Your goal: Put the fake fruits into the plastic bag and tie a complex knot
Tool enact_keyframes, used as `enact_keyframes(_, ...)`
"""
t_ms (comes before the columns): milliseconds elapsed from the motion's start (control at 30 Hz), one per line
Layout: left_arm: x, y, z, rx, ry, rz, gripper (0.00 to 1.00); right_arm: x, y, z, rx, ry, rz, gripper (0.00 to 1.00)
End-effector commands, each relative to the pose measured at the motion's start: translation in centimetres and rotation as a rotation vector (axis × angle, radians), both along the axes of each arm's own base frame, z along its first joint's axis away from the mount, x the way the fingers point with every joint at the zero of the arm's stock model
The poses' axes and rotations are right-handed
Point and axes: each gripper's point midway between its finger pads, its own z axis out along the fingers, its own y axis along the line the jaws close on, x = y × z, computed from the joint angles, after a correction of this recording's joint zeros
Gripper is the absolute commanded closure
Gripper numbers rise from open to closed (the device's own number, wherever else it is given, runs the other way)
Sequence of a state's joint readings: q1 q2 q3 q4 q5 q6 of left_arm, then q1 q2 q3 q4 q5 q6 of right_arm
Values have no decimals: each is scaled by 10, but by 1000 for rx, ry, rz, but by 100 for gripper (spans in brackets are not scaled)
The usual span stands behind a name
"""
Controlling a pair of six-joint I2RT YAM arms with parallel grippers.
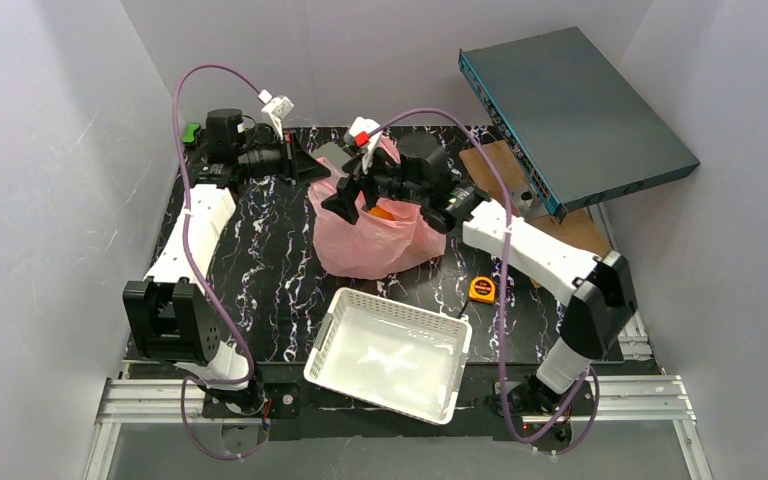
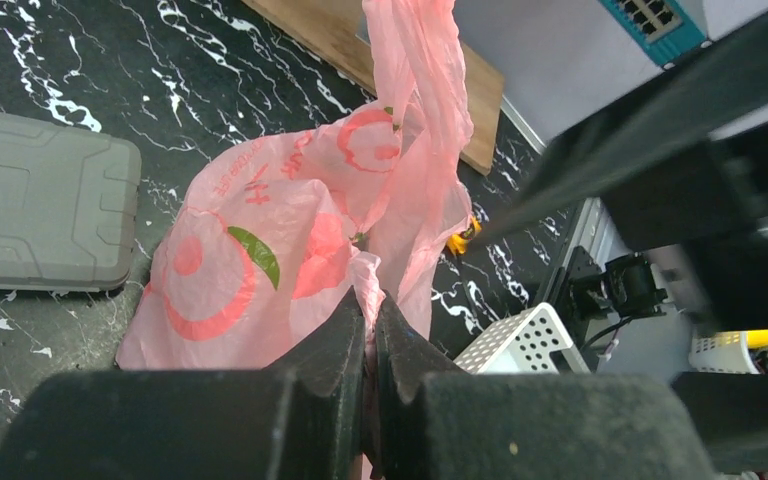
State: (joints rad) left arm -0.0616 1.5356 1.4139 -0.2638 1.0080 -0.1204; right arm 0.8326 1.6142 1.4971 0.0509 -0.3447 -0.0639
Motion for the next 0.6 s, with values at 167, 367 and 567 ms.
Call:
enact_keyframes(167, -8, -3, 37, -80, -39, 12, 100, 42, 32, 11, 163, 10, -111, 2)
enact_keyframes(367, -10, -4, 39, -89, -38, 6, 100, 53, 46, -14, 151, -18, -127, 2)
enact_keyframes(567, -4, -5, 41, -103, -27, 15, 100, 46, 53, -46, 131, 5, -93, 3)
